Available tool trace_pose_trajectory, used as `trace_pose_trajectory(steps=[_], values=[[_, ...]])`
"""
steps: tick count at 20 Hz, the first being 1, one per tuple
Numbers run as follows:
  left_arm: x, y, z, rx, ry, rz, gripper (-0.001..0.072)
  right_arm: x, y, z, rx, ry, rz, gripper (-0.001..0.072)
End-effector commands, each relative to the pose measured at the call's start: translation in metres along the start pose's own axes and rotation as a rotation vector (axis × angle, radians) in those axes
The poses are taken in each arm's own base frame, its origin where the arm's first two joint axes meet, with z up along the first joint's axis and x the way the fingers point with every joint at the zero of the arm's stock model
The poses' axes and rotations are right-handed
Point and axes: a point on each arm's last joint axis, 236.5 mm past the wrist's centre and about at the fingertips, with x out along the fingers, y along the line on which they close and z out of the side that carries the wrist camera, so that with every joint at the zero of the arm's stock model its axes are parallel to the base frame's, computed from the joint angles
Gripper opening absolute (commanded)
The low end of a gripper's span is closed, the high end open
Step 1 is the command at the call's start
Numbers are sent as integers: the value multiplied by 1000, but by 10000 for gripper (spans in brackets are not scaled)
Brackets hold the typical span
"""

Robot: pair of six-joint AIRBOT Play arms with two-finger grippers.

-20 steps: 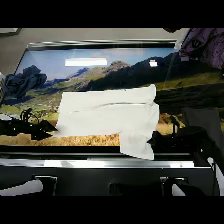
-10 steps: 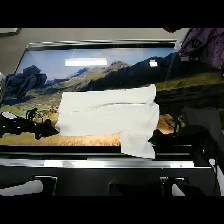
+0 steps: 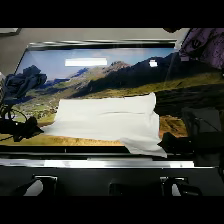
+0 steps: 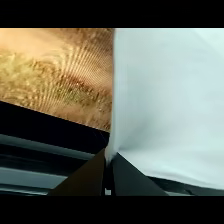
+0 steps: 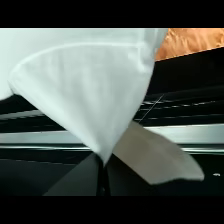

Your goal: Fold the clothes and pants, and hang the long-sleeved shirts on hangers.

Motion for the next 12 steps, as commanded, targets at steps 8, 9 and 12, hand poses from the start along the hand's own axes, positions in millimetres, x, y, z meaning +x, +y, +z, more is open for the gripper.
trace_pose_trajectory(steps=[8, 9, 12], values=[[17, -44, 75, 119, -206, -28, 13, 2, 42, 148, -83, -188, 90, 27], [23, -50, 89, 126, -218, -30, 13, 10, 41, 168, -88, -196, 88, 27], [42, -63, 122, 142, -213, -27, 13, 34, 38, 215, -73, -204, 97, 27]])
